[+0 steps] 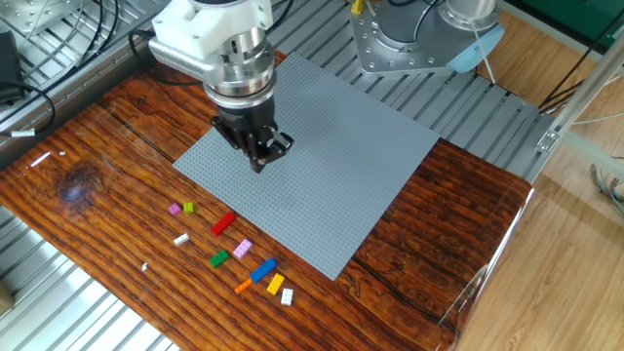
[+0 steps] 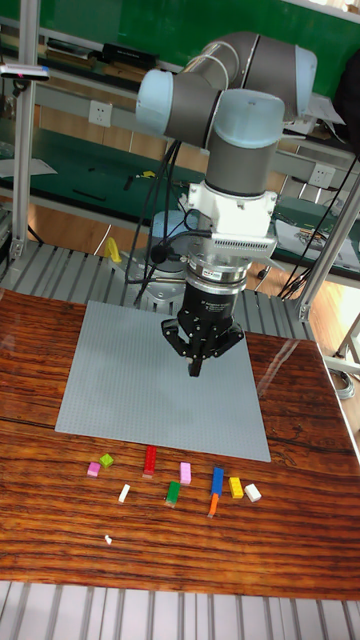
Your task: Build with small Lego blocks
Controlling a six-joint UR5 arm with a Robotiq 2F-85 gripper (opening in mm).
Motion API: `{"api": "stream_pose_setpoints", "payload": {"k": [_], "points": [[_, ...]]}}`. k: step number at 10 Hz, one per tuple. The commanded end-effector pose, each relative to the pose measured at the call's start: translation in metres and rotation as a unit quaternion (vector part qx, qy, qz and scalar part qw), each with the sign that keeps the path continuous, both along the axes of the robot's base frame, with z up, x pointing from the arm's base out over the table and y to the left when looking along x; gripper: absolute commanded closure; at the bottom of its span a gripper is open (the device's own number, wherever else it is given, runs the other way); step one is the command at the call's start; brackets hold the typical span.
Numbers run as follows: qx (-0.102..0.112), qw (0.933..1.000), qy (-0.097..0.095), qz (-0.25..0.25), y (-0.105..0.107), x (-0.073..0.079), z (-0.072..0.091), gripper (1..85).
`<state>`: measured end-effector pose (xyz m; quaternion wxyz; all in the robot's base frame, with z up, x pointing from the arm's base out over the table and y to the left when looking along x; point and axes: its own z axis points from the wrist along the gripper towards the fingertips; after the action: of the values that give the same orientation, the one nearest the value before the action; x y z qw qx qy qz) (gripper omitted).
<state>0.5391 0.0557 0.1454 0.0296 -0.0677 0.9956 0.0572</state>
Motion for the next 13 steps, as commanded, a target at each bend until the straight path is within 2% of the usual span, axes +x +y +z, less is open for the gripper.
{"api": "stream_pose_setpoints", "payload": {"k": [1,2,3,4,5,7,8,10,11,12,13], "points": [[0.023,0.9996,-0.006,0.014,0.033,0.028,0.000,74.0],[0.019,0.9997,-0.006,0.017,0.047,0.046,-0.003,73.7],[0.009,0.9987,-0.009,0.048,0.061,0.066,-0.013,75.0],[0.024,0.9985,-0.024,0.042,0.086,0.084,-0.021,70.0],[0.021,0.9984,-0.039,0.036,0.097,0.097,-0.027,64.3],[-0.050,0.9975,-0.031,0.039,0.082,0.104,-0.053,64.7],[-0.050,0.9970,-0.047,0.037,0.089,0.115,-0.058,64.7],[0.014,0.9985,-0.051,0.011,0.127,0.120,-0.055,64.7],[0.027,0.9986,-0.046,0.007,0.130,0.123,-0.060,64.3],[0.013,0.9980,-0.060,0.014,0.120,0.136,-0.070,63.3],[0.007,0.9974,-0.071,0.015,0.120,0.142,-0.078,62.7]]}}
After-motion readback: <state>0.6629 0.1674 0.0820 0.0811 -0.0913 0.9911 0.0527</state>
